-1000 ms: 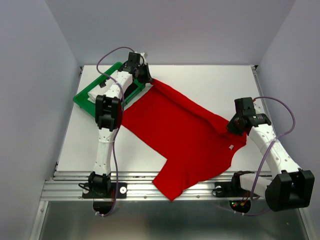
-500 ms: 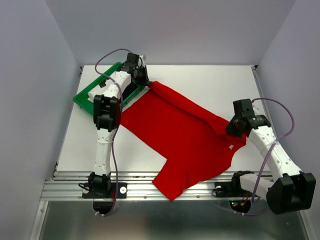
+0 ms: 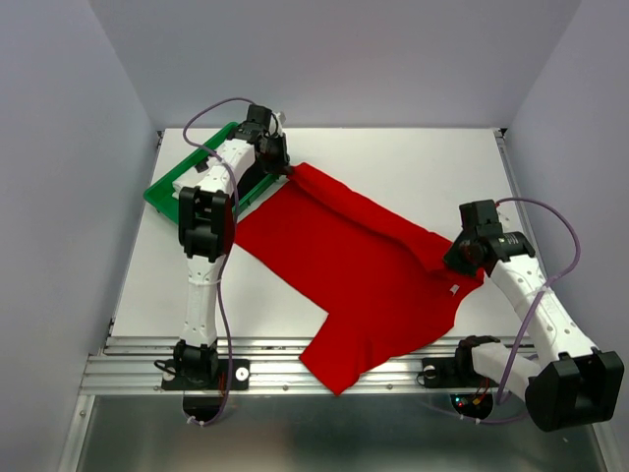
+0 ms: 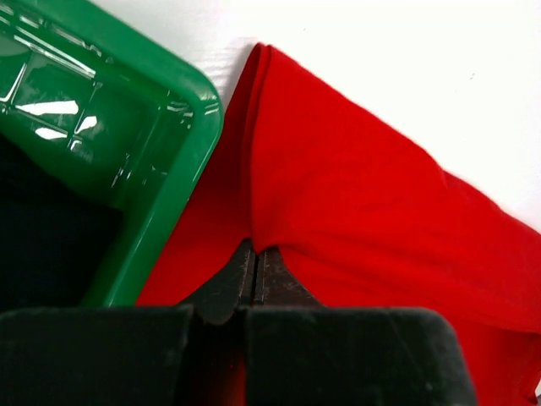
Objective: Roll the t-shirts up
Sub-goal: Fold the T-shirt at the center of the board.
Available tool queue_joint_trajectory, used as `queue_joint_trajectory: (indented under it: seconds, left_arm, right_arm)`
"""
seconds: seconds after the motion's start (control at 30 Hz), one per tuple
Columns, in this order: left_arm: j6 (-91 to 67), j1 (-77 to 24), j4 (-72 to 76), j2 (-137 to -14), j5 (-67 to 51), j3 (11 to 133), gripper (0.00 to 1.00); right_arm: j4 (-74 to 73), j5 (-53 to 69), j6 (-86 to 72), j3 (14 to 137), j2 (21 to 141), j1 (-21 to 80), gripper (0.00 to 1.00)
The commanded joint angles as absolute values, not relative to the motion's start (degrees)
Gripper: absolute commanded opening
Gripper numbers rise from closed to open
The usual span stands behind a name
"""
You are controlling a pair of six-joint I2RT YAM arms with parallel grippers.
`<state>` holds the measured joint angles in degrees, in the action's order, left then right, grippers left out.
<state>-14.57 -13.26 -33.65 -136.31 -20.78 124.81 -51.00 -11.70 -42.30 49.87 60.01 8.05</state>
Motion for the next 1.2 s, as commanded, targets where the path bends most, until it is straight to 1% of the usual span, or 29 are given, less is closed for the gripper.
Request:
queue_joint_trajectory:
  seconds: [0.0,0.13,0.17,0.2,0.23,0.3,0.33,0.4,0.43,0.5,0.63,0.73,0.83,1.0,1.17]
  left_arm:
    - [-12.83,-12.66,-35.77,-131.75,-19.52,123.75,0.0]
    - [-12.39,-12.31,-39.19,-131.66,-19.16,123.92,0.0]
    - [-12.04,-12.3,-40.07,-131.66,-18.9,124.1,0.03]
    - [-11.87,-12.13,-41.12,-131.57,-18.64,124.28,0.08]
    - [-11.69,-12.04,-43.4,-131.66,-17.5,124.89,0.23]
    - [-10.99,-11.95,-45.52,-131.57,-16.62,125.59,0.4]
    - [-10.9,-11.95,-46.14,-130.7,-15.83,125.51,0.51]
    - [-10.99,-11.95,-45.62,-129.29,-15.21,124.72,0.58]
    - [-11.25,-11.95,-45.44,-128.24,-14.86,124.54,0.66]
    - [-11.43,-12.04,-45.44,-127.44,-15.03,124.98,0.66]
    - [-11.86,-12.13,-45.44,-126.91,-15.55,126.38,0.67]
    - [-11.95,-12.83,-44.21,-126.74,-16.87,125.16,0.64]
    - [-12.39,-14.32,-41.32,-126.74,-19.24,122.89,0.62]
    - [-13.01,-18.19,-38.59,-127.88,-21.18,121.03,0.61]
    - [-13.45,-21.0,-37.62,-130.77,-21.18,120.15,0.6]
  right_arm:
    - [-51.94,-10.46,-42.36,48.69,58.36,8.79,0.01]
    - [-52.64,-9.5,-42.19,48.52,57.75,9.32,0.01]
    - [-52.73,-9.23,-42.01,48.52,57.48,9.32,0.01]
    - [-52.73,-8.71,-41.66,48.52,57.39,9.32,0.07]
    - [-52.73,-7.57,-41.49,48.52,57.22,9.32,0.33]
    - [-52.91,-6.86,-41.05,48.43,56.96,9.32,0.53]
    - [-53.35,-6.77,-40.96,48.43,56.87,9.32,0.63]
    - [-53.96,-7.12,-40.61,48.78,56.69,9.32,0.63]
    - [-54.31,-7.55,-40.43,48.87,56.69,9.32,0.63]
    - [-54.32,-7.73,-40.43,49.04,56.52,9.32,0.63]
    - [-54.23,-8.44,-40.43,48.87,56.78,9.32,0.62]
    - [-53.97,-9.58,-40.43,48.95,56.95,9.32,0.61]
    - [-53.44,-9.32,-40.78,48.78,57.48,9.32,0.61]
    - [-52.47,-8.26,-42.18,46.85,58.62,9.32,0.6]
    - [-52.56,-7.74,-45.61,46.23,59.59,9.32,0.56]
